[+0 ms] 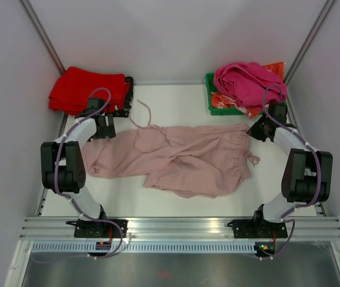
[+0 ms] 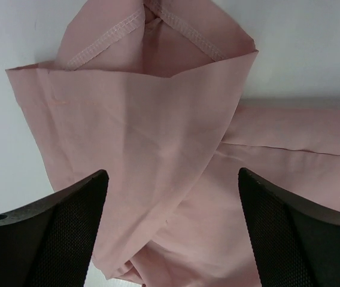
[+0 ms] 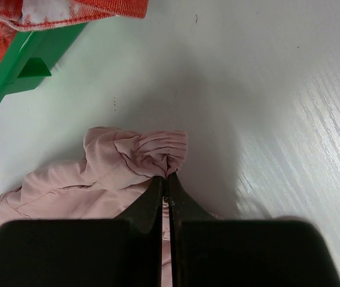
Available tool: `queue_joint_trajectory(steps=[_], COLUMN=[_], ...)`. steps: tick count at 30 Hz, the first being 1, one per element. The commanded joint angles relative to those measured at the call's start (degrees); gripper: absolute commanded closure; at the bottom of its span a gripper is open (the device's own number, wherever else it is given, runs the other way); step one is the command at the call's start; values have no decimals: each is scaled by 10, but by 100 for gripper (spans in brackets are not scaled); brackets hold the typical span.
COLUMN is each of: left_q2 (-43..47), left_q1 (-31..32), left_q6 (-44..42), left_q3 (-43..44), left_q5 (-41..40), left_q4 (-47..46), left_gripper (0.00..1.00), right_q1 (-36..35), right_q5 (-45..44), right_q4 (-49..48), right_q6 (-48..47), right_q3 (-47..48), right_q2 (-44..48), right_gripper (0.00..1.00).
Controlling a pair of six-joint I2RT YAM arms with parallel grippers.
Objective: Fold and stack the trousers
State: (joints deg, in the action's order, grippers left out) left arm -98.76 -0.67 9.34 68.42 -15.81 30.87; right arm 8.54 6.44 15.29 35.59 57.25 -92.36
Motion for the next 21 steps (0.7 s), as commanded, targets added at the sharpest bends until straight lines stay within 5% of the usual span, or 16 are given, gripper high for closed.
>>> queue_joint_trajectory(steps=[1, 14, 21], left_q2=[-14, -93, -68], left_q1=[0, -1, -6], left_q6=[-60, -42, -7], left_q3=[34, 48, 37], left_q5=[16, -25, -64], left_q4=[-40, -63, -75], left_gripper=[7, 22, 54], right_q1=[3, 3, 3], right_q5=[-3, -8, -5], right_q4=[-25, -31, -36], right_q6=[6, 9, 11], right_q3=[14, 5, -1], right_q2=[-4, -4, 4], right_gripper=[100, 100, 100])
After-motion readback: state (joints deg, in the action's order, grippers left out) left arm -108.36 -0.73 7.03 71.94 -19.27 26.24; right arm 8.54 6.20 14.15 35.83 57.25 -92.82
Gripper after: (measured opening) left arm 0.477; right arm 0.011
